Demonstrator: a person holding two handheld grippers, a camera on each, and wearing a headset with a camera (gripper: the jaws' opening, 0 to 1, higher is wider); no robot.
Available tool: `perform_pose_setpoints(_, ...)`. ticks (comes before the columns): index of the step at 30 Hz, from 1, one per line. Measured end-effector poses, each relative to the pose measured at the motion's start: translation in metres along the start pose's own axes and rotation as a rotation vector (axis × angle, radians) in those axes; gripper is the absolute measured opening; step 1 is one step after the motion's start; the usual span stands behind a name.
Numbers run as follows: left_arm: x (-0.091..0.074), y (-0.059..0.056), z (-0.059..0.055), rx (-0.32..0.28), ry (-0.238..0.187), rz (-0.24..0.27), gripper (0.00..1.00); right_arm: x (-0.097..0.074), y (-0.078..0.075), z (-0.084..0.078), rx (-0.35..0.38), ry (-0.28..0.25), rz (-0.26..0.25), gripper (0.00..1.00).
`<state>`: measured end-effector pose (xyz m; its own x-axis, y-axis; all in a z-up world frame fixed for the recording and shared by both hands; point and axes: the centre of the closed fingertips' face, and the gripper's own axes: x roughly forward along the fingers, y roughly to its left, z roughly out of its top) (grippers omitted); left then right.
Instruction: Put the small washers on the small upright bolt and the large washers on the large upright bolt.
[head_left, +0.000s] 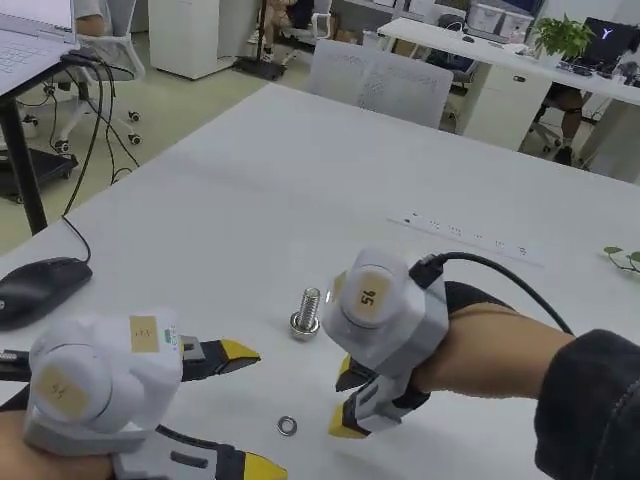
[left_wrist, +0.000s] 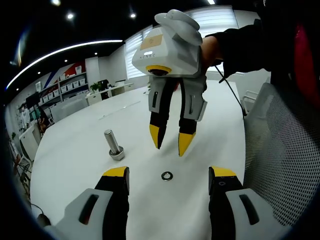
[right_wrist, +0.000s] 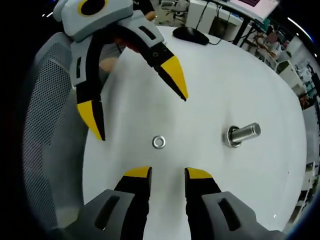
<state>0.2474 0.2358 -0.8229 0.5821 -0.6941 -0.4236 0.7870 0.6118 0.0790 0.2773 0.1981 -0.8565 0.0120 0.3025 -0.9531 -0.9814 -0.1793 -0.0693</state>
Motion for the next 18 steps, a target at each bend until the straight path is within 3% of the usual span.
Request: perform_pose_setpoints(18, 0.001, 0.001, 0.0, -0.007, -0.003, 0.005, 0.63, 0.02, 0.008, 0.02, -0.065, 0.0, 0.05, 0.26)
